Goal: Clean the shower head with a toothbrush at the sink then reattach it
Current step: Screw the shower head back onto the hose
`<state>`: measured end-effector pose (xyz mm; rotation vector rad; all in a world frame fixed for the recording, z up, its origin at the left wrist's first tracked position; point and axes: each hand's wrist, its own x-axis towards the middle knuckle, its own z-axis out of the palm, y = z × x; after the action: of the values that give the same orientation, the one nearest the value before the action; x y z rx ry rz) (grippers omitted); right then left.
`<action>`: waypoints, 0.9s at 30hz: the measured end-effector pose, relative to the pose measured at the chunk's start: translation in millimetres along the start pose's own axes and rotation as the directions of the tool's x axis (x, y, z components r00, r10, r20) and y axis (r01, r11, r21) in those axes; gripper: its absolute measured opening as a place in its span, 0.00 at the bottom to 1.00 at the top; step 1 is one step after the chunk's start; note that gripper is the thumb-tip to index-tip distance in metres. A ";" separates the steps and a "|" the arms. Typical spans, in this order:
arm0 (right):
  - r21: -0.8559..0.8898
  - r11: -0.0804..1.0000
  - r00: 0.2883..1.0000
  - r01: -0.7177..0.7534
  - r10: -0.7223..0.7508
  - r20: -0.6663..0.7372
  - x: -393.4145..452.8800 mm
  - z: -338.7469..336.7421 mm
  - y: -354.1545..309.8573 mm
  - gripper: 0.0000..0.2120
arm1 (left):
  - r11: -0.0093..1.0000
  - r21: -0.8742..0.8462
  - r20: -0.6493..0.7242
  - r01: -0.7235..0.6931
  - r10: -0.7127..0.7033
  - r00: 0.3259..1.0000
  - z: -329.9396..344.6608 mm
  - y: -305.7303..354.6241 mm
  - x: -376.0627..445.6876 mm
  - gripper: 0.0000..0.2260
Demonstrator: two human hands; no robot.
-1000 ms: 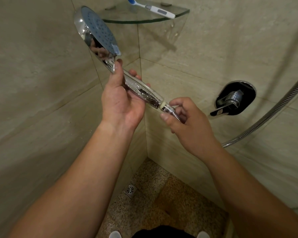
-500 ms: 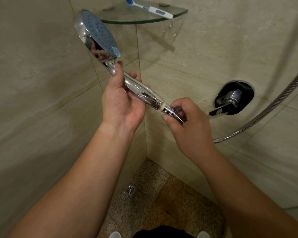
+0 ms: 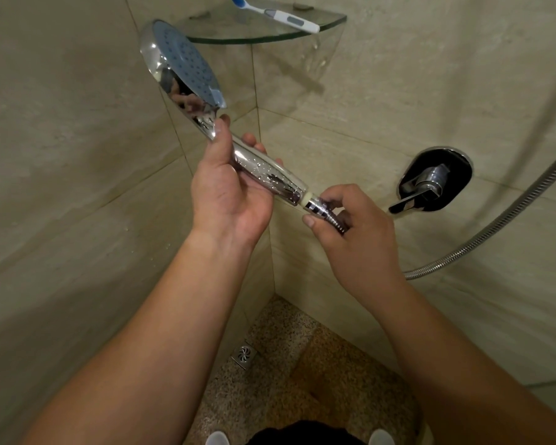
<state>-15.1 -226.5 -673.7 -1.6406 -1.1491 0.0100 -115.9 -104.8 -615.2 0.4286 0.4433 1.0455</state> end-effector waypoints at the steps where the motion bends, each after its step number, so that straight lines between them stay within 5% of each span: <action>1: 0.009 1.000 1.000 -0.007 0.007 0.015 0.9 -1.4 -0.4 0.08 | 1.000 0.003 0.002 -0.001 0.001 1.000 0.2 0.4 0.6 0.05; 3: -0.024 1.000 0.999 0.007 -0.006 0.052 2.8 -4.2 -1.0 0.04 | 1.000 0.016 0.009 -0.011 0.011 1.000 0.6 1.0 0.6 0.06; 7: -0.157 0.987 0.984 -0.019 0.046 0.175 7.7 -4.8 -2.8 0.18 | 0.998 0.052 0.032 -0.030 0.029 0.999 2.0 1.2 1.7 0.06; 14: 0.049 0.983 0.968 -0.175 0.163 0.189 5.0 -4.2 -5.1 0.10 | 0.999 0.042 0.024 -0.029 0.028 0.999 0.0 -0.4 4.2 0.04; 22: -0.175 0.983 0.974 0.049 -0.008 0.227 11.7 -7.7 -4.6 0.09 | 0.998 0.050 0.026 -0.025 0.024 0.999 1.1 1.1 4.4 0.05; 27: -0.176 0.979 0.994 0.105 -0.099 0.043 6.4 -1.6 -5.7 0.10 | 1.000 0.008 0.008 -0.006 0.006 1.000 3.1 1.1 3.1 0.05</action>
<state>-14.6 -223.7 -665.5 -1.7413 -1.2899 -0.1354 -113.6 -101.9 -612.5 0.4415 0.4399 1.0480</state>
